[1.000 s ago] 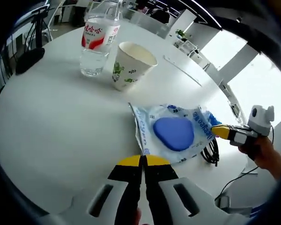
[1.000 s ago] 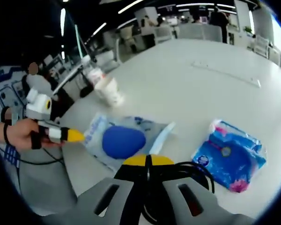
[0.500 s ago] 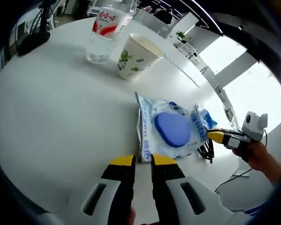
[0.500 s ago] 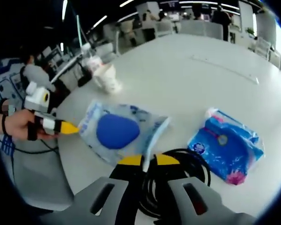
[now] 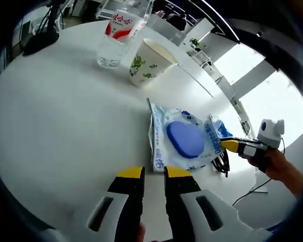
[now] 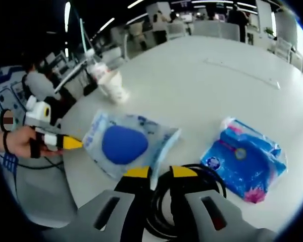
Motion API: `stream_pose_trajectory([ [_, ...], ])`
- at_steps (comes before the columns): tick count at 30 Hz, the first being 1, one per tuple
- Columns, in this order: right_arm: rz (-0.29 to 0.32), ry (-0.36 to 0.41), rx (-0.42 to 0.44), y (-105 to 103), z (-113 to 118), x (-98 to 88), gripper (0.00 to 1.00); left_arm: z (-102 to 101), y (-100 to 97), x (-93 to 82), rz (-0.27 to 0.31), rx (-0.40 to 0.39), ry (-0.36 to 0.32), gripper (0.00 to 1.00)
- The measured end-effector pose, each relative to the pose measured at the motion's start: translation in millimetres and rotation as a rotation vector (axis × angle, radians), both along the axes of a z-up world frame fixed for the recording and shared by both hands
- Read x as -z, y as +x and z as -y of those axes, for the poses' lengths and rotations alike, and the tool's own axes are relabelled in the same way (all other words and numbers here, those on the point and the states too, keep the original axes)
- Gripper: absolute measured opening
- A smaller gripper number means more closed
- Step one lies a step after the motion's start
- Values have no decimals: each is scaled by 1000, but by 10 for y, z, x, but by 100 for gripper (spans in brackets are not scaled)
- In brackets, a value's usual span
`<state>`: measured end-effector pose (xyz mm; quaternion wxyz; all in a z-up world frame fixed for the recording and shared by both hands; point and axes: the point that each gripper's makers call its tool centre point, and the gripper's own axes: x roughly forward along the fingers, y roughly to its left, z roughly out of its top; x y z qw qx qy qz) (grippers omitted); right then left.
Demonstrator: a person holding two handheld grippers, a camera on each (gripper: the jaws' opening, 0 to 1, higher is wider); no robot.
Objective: Arrange the tabletop items into an orderly group along one side of the table until the central work area is clear of visible clutter.
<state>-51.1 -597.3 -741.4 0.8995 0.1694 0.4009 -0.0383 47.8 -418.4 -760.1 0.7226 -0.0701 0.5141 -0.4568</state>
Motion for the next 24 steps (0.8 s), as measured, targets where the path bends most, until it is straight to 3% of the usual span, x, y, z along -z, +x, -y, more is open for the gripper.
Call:
stream_pose_trajectory([
  [11, -22, 31, -16, 92, -28, 126, 15, 88, -70, 45, 1, 23, 6, 12],
  [15, -31, 28, -14, 125, -36, 163, 2, 123, -73, 47, 18, 40, 19, 8],
  [19, 2, 40, 19, 147, -27, 82, 0, 183, -25, -18, 63, 59, 21, 1],
  [24, 34, 44, 49, 95, 36, -19, 0, 289, 44, -102, 57, 47, -6, 0],
])
